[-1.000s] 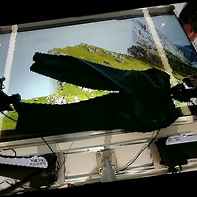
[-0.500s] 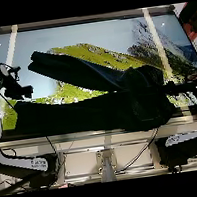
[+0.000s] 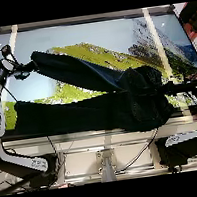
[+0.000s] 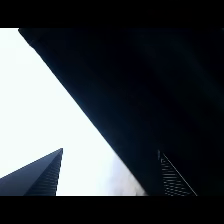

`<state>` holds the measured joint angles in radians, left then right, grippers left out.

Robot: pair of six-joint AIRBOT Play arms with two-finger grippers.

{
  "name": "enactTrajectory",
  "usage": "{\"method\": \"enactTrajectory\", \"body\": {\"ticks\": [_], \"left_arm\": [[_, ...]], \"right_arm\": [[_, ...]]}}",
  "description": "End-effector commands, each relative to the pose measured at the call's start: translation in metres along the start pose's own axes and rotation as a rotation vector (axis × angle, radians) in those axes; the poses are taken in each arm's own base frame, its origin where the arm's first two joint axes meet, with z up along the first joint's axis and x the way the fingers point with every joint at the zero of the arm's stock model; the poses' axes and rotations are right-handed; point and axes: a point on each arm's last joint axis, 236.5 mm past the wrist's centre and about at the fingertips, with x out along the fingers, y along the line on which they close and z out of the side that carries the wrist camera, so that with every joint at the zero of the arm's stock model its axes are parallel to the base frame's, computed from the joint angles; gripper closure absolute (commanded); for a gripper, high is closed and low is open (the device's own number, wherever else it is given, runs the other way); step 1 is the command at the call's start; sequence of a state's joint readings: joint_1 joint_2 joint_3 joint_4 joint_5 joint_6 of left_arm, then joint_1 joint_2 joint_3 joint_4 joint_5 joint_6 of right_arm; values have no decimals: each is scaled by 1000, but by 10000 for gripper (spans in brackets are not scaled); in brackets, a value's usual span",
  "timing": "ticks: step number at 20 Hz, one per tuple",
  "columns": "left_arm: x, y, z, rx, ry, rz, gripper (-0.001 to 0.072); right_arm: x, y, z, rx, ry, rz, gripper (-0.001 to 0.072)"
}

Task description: Fold the clothes and pants, and hang the long-sleeved shirts on hangers.

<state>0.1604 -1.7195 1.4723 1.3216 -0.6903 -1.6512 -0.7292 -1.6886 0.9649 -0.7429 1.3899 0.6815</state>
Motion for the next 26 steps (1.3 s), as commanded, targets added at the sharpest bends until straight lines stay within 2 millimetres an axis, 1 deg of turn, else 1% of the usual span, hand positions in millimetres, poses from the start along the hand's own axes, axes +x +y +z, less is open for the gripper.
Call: {"method": "enactTrajectory", "body": {"ticks": [1,2,3,5,8,9,10,11,13,14,16,17,18,20,21,22,23,24,26], "left_arm": [[19,8,35,-197,-162,-38,13],[24,17,39,-268,-184,-37,13],[31,26,39,-325,-189,-33,13],[43,46,32,-352,-169,-8,13],[53,69,27,-392,-163,15,22],[57,75,25,-401,-162,21,78],[61,79,24,-405,-165,26,113],[65,81,25,-406,-171,28,114],[72,82,31,-405,-187,27,158],[76,81,34,-402,-190,23,172],[85,77,40,-395,-188,14,172],[90,74,42,-391,-190,9,188],[94,72,43,-388,-190,6,253],[102,69,41,-384,-183,3,327],[105,68,39,-381,-179,2,350],[108,65,36,-378,-172,1,350],[110,63,34,-374,-167,-1,366],[111,60,34,-370,-168,-3,444],[109,55,38,-362,-182,-11,668]], "right_arm": [[0,3,1,-4,-2,10,660],[0,3,1,-4,-2,9,661],[0,2,1,-4,-3,9,660],[0,2,1,-4,-3,8,660],[0,2,1,-4,-4,8,660],[0,2,1,-4,-4,8,660],[0,2,1,-3,-4,8,661],[0,2,1,-3,-3,8,660],[0,2,1,-3,-3,8,660],[0,2,1,-3,-3,8,661],[0,3,1,-2,-3,9,660],[0,3,1,-2,-3,9,660],[0,3,1,-2,-3,9,660],[0,3,1,4,-2,10,660],[0,3,1,9,-2,10,660],[0,3,1,9,-2,10,660],[0,3,1,9,-2,10,660],[0,3,1,9,-3,10,660],[0,3,1,10,-3,11,660]]}}
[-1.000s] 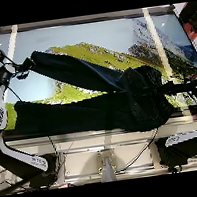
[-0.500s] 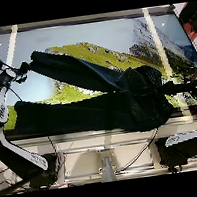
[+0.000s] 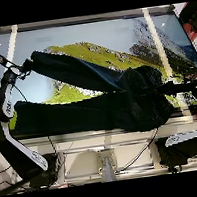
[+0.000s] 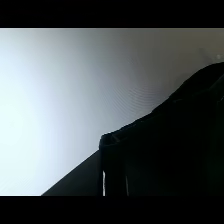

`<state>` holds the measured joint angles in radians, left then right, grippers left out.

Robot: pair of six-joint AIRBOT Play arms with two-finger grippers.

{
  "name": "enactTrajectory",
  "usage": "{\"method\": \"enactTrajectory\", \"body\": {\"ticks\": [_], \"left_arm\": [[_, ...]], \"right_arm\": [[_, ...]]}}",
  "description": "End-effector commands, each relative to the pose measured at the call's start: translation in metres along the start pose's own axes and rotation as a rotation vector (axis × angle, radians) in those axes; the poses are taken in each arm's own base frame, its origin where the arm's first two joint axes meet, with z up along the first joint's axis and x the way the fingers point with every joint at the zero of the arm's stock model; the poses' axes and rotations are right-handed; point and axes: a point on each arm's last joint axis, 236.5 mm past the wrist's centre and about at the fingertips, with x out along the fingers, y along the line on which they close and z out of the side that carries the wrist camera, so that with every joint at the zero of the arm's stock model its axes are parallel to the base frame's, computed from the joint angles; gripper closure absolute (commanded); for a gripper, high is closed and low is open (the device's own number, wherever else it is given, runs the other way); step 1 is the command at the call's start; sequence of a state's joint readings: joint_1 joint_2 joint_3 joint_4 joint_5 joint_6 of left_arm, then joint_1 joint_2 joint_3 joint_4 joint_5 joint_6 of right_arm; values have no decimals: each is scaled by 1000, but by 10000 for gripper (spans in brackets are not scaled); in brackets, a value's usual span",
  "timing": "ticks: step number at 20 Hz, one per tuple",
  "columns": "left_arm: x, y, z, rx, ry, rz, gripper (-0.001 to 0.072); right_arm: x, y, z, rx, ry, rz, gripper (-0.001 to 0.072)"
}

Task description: Fold the clothes and pants, and hang the long-sleeved shirts on hangers.

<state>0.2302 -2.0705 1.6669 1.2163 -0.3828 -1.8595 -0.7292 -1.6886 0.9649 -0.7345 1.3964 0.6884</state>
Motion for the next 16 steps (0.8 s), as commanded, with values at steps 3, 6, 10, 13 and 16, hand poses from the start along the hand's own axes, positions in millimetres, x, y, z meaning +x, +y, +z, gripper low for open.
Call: {"method": "enactTrajectory", "body": {"ticks": [3,6,10,13,16], "left_arm": [[-10,-18,12,70,-29,-26,690],[-49,-48,48,156,-105,-70,691],[-128,-79,93,258,-171,-88,692],[-182,-54,96,379,-91,45,692],[-227,-17,97,411,-13,178,692]], "right_arm": [[-1,4,4,10,-16,13,661],[-7,23,27,10,-112,68,661],[-32,42,64,-35,-253,50,662],[-58,42,91,-31,-388,-63,662],[-99,43,121,-7,-579,-193,662]]}}
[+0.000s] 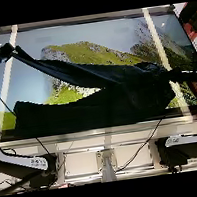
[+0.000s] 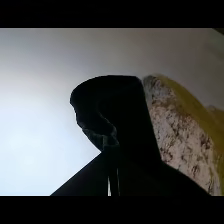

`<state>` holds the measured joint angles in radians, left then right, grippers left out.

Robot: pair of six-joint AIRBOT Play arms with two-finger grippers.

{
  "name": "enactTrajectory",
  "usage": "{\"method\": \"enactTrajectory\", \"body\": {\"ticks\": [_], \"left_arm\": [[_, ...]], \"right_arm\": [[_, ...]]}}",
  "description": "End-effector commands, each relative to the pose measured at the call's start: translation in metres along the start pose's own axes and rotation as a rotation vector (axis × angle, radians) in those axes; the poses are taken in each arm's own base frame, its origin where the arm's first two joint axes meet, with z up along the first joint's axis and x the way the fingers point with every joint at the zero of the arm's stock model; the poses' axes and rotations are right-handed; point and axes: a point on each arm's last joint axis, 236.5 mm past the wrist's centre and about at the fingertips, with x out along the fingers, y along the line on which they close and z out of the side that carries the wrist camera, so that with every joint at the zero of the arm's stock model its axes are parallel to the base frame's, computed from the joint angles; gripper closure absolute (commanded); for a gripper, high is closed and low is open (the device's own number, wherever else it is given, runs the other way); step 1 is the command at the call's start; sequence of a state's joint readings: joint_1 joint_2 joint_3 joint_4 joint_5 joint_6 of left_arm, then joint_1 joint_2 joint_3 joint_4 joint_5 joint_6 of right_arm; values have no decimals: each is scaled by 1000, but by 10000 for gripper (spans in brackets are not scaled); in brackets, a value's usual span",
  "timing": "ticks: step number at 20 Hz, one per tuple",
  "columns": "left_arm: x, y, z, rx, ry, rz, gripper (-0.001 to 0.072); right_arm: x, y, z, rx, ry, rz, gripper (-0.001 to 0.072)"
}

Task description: Fold the clothes and pants, and hang the long-sleeved shirts on hangers.

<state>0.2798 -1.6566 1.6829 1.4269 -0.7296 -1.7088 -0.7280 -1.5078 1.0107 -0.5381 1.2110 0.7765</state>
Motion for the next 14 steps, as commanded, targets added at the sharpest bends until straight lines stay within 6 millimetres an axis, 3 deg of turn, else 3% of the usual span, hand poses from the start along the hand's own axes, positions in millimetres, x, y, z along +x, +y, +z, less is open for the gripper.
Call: {"method": "enactTrajectory", "body": {"ticks": [1,3,5,11,14], "left_arm": [[-56,46,-10,57,123,142,693],[-70,63,-15,30,160,171,692],[-78,77,-33,28,244,196,693],[-95,92,-130,124,691,202,692],[-86,99,-159,108,814,207,691]], "right_arm": [[-34,-5,57,14,-246,-162,662],[-55,-4,75,3,-340,-233,662],[-68,-6,80,-34,-371,-294,662],[-74,-35,61,-54,-283,-434,662],[-74,-37,60,-57,-275,-441,661]]}}
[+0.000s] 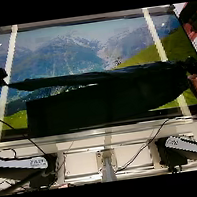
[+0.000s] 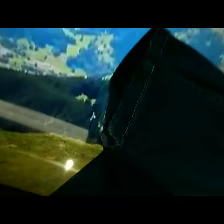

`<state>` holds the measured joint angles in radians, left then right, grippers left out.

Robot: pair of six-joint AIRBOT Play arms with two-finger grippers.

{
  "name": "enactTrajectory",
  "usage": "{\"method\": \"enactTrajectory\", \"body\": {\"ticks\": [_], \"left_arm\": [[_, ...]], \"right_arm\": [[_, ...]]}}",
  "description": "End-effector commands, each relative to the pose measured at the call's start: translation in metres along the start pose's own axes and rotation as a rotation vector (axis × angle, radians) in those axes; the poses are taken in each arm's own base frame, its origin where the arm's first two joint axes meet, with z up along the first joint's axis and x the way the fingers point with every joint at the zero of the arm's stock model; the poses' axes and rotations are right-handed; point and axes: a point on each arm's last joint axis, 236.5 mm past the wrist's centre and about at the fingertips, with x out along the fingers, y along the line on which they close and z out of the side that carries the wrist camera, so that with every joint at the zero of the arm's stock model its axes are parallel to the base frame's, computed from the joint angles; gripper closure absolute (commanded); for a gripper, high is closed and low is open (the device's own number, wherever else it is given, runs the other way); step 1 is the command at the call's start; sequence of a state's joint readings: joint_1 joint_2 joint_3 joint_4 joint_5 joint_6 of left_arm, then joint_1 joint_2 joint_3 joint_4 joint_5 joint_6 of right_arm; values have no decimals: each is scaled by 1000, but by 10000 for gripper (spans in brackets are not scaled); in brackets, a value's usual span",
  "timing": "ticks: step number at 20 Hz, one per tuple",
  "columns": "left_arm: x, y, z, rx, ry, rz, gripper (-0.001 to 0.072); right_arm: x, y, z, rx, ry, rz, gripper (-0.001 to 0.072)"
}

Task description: Fold the clothes and pants, and hang the long-sleeved shirts on hangers.

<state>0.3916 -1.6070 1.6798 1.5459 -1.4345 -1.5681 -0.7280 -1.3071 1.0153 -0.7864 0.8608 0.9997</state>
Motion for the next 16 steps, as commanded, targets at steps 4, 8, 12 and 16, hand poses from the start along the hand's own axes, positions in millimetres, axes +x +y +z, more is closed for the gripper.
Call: {"method": "enactTrajectory", "body": {"ticks": [4,8,12,16], "left_arm": [[53,-9,-40,47,254,-16,691],[86,-26,-52,88,340,-15,691],[106,-26,-73,145,455,54,691],[107,-6,-82,204,511,147,690]], "right_arm": [[-1,-8,-5,-20,23,-38,661],[-3,-7,-26,-46,111,-27,661],[-15,-27,-74,-113,326,-100,661],[-28,-42,-101,-161,457,-152,661]]}}
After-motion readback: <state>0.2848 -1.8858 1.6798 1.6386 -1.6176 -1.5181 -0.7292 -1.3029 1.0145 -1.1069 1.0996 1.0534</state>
